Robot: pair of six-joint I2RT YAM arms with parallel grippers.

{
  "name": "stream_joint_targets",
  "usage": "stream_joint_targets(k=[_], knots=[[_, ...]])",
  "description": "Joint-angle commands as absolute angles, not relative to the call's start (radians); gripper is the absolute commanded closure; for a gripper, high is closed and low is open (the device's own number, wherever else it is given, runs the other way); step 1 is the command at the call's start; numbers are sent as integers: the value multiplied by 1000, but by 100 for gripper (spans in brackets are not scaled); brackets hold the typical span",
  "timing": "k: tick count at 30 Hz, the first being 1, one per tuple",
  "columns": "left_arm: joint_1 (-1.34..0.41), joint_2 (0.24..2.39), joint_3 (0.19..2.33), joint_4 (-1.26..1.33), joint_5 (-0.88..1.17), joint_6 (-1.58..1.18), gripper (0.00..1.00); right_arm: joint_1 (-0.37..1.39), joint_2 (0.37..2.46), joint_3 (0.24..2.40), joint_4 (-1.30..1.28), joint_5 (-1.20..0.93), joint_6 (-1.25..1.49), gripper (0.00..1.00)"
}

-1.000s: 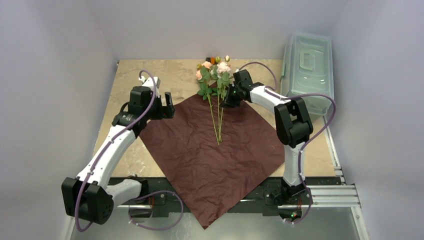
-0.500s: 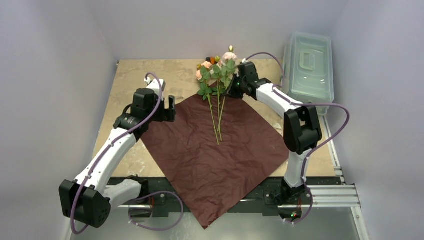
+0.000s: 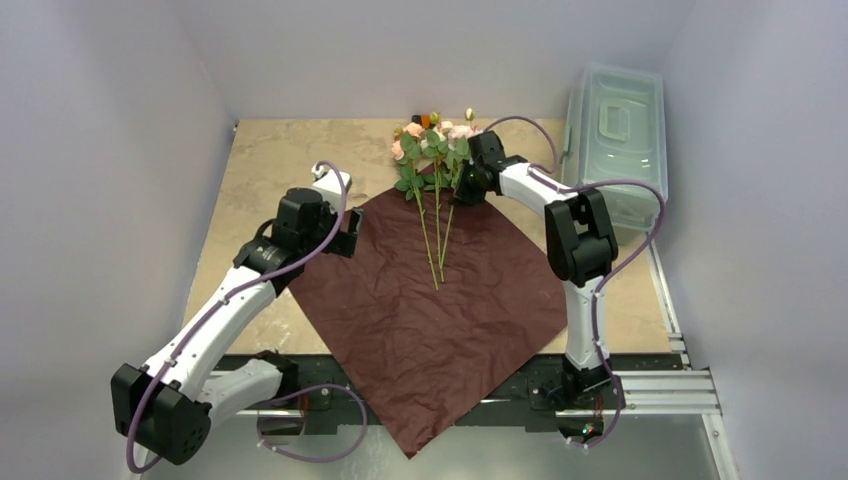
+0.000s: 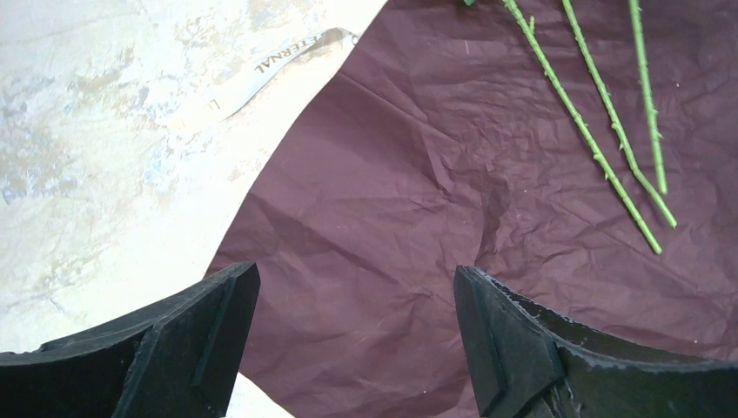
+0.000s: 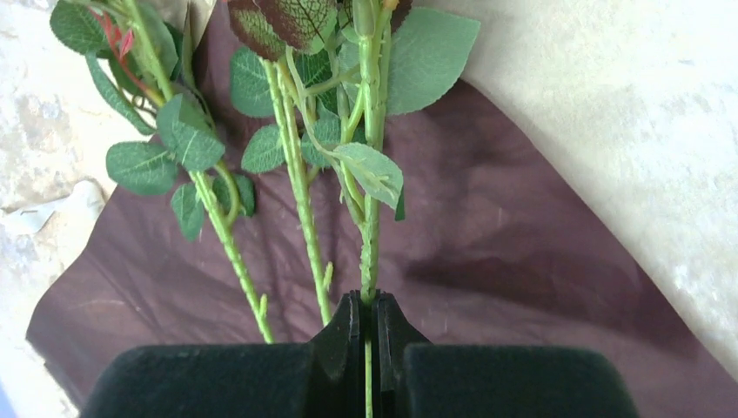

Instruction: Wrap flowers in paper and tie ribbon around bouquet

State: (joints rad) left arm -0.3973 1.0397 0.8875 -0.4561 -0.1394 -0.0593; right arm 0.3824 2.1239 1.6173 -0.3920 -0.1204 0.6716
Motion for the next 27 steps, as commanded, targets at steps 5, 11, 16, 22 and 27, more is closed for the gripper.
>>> stream_joint_targets(k=[5,11,16,22,27], knots=[[-480,1054,888,-390,-178,57,12,385,2162,1727,-448,-144,601,79],[-588,1118,897,-440,-196,175,13,386,2132,1699,-445,-178,585,53],[-749,1185,896,-495,-290,232,14,385,2083,1686,-488,-183,571,43],[-863,1209,889,-444,-226,221,16,384,1905,1530,-541,-116,553,29],[-977,1246,898,-440,-106,282,19,384,1691,1259,-562,-135,629,27]])
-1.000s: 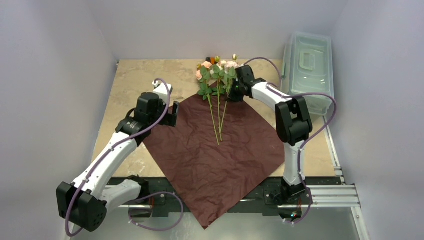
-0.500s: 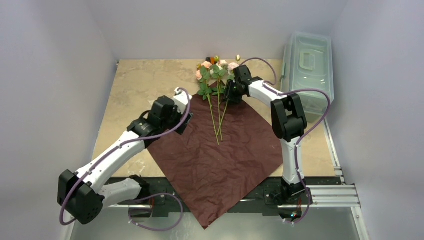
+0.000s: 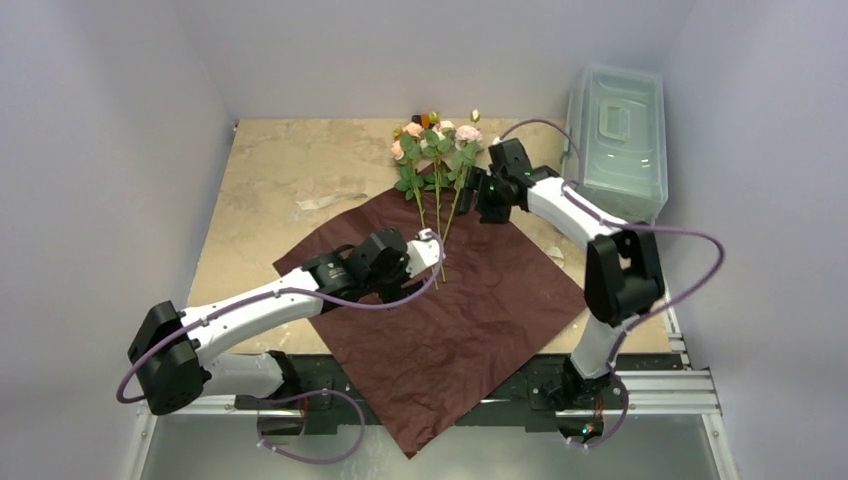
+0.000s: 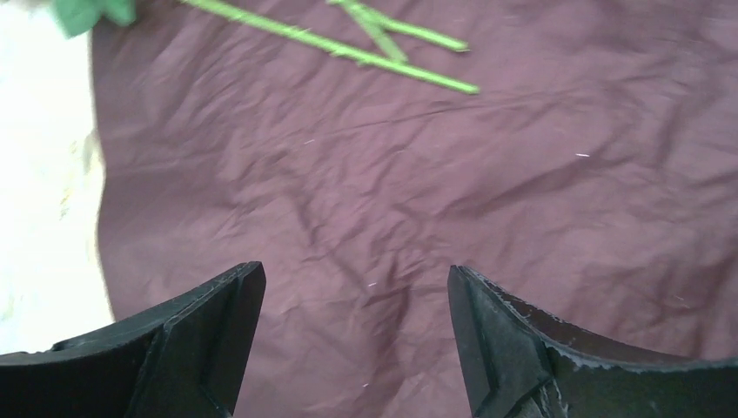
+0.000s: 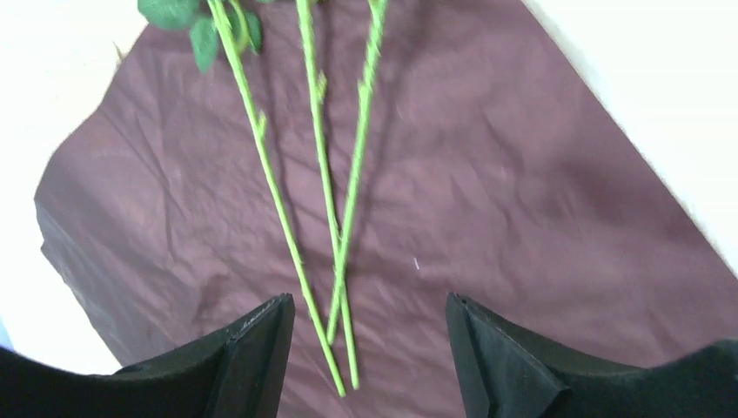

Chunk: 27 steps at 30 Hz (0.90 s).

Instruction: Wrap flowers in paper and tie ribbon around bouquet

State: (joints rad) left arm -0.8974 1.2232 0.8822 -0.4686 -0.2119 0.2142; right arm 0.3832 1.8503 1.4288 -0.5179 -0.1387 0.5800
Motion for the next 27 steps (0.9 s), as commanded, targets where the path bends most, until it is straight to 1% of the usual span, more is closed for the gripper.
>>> stream_joint_targets(k=[1,4,7,12,13,14,16,19,20,24,27], knots=[[-1001,1248,905,-456,-69,300,18,383,1638,1201,-566,-157,653,27],[-1096,1254,931,-529,-25,331,17,384,1546,1058,-587,-231,709,27],[-1203,1264,947,-620,-39,337,15,384,1485,958,-614,-251,752,27],[-1294,1251,872,-655,-78,337,11,384,1449,892,-583,-239,768,27],[-1298,1257,860,-650,-106,330,11,384,1454,891,-589,-235,777,25],[-1298,1268,857,-647,-147,316,11,382,1459,887,-606,-226,799,22],[-1298,1284,855,-616,-203,269,12,380,1431,849,-629,-201,865,14],[-1296,1283,850,-482,-241,187,12,372,1335,756,-626,-170,986,3],[-1293,1284,844,-438,-251,160,11,371,1307,738,-636,-163,1015,2],[-1225,1355,825,-308,-239,98,12,372,1198,667,-713,-133,1109,1],[-1093,1426,836,-227,-163,68,15,371,1139,621,-803,-100,1186,1]])
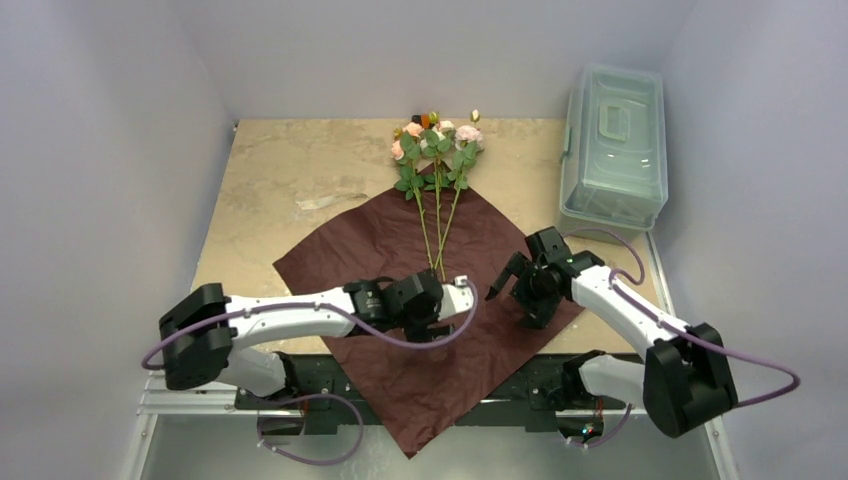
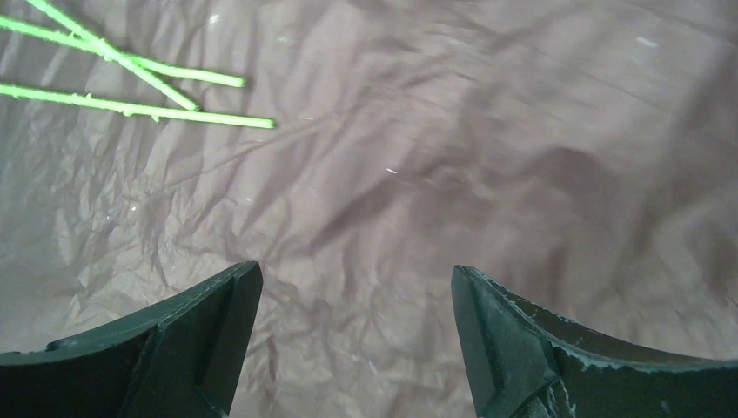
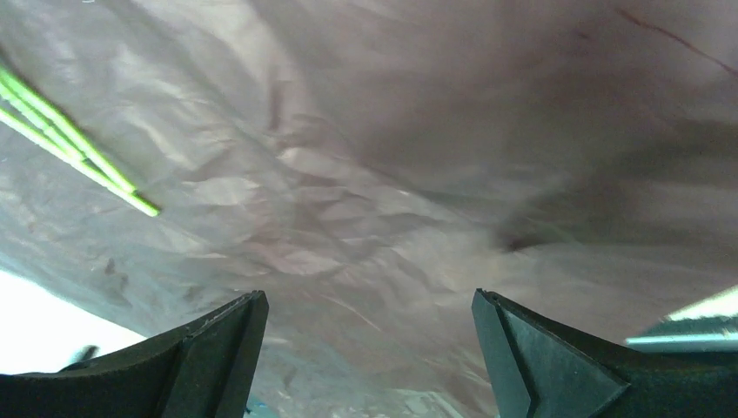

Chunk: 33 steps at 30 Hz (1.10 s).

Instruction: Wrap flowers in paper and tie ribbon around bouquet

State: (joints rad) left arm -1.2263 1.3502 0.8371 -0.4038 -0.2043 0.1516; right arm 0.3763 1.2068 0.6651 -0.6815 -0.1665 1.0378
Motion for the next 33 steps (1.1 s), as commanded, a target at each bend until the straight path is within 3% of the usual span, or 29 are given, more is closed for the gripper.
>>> stream_joint_targets(k=[1,5,9,25,33], knots=[[-1041,1449,843,-198,-146,67,16,371,1131,610,-827,-100,1189,1],[-955,1598,922,-149,-114,110,17,371,1099,558,-866,-121,1191,1],[-897,1740,1045,-176,-141,76,20,371,1069,496,-741,-211,1181,1],[-728,1823,1040,-69,-86,66,20,371,1376,683,-597,-96,1080,1],[-668,1899,1102,-21,-26,147,20,372,1385,716,-644,-103,1072,1]])
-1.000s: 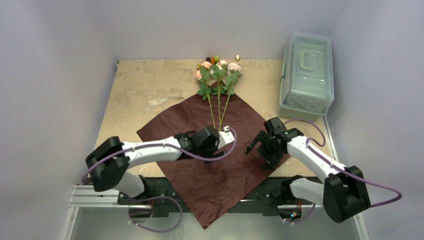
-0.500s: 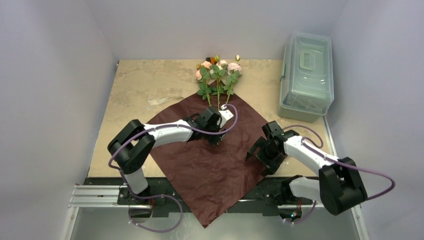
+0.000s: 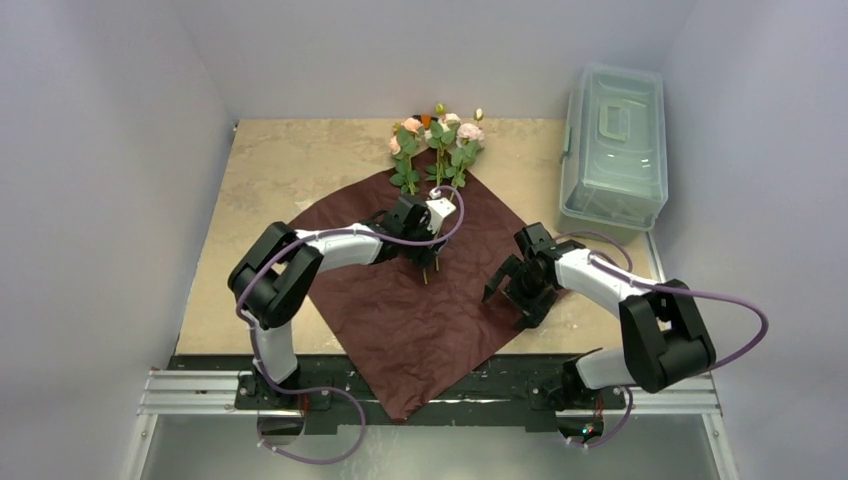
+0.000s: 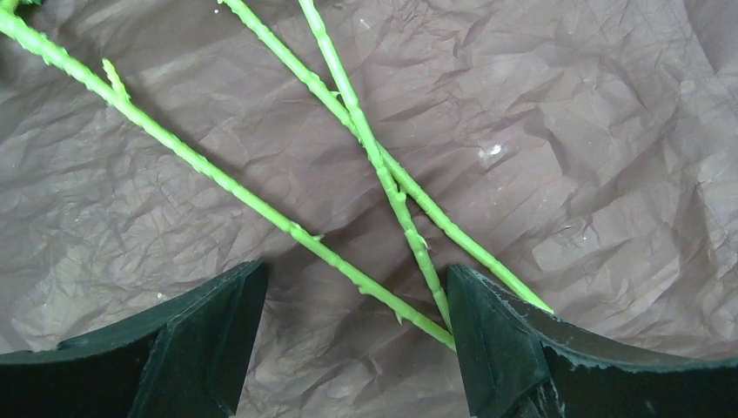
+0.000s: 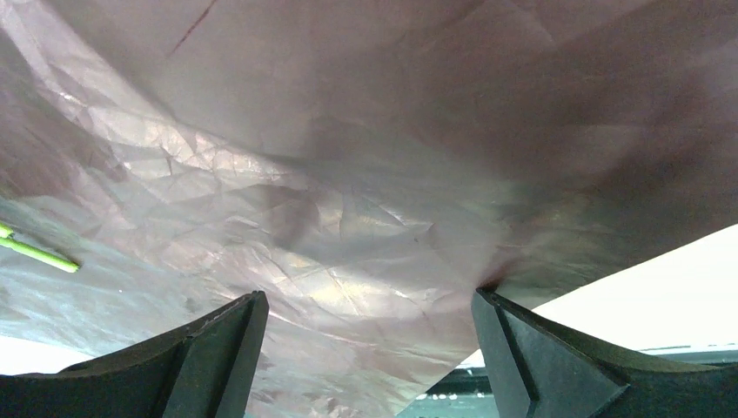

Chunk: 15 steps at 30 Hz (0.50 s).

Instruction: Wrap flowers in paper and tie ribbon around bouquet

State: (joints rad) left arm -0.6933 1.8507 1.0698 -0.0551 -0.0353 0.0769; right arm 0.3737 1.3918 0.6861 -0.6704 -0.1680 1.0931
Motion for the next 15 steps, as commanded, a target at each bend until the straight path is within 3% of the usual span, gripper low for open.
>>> stream_joint_targets(k=[1,15], knots=[[-663,1906,1121,-27,-19,149,20,370,1378,720,-654,-101,1074,1],[-662,1796,1166,-105,37,56,21,371,1108,603,-793,-108,1211,1]])
